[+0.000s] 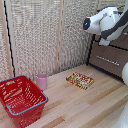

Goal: Transport the gripper mindfully toward the orange-red bowl and clasp it to elevate with ease. Ensure your robot's arm aligns efficiently with the top drawer's opening. Carefully slide the orange-red bowl into the designated spot with precision. After confirmation, withdraw the gripper gently. Close the drawer smoothly by transitioning the gripper to its handle.

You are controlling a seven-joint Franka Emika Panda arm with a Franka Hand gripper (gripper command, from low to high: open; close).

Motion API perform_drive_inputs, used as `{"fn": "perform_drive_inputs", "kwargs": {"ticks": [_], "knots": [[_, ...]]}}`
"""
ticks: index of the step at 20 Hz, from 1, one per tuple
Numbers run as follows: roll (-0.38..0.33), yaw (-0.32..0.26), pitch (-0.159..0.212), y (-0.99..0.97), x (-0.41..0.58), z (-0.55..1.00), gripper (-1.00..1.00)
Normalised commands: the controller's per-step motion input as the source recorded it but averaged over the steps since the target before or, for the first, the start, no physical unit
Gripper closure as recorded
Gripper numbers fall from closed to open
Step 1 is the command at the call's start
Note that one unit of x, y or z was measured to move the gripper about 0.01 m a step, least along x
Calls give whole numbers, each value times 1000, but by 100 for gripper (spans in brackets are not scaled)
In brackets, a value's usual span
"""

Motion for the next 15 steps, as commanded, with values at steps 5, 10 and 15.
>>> {"fn": "perform_drive_inputs", "kwargs": {"ticks": [5,10,15], "knots": [[-36,0,2,11,-2,158,-100],[-73,-43,12,102,23,257,-100],[-85,-69,47,338,78,27,-100]]}}
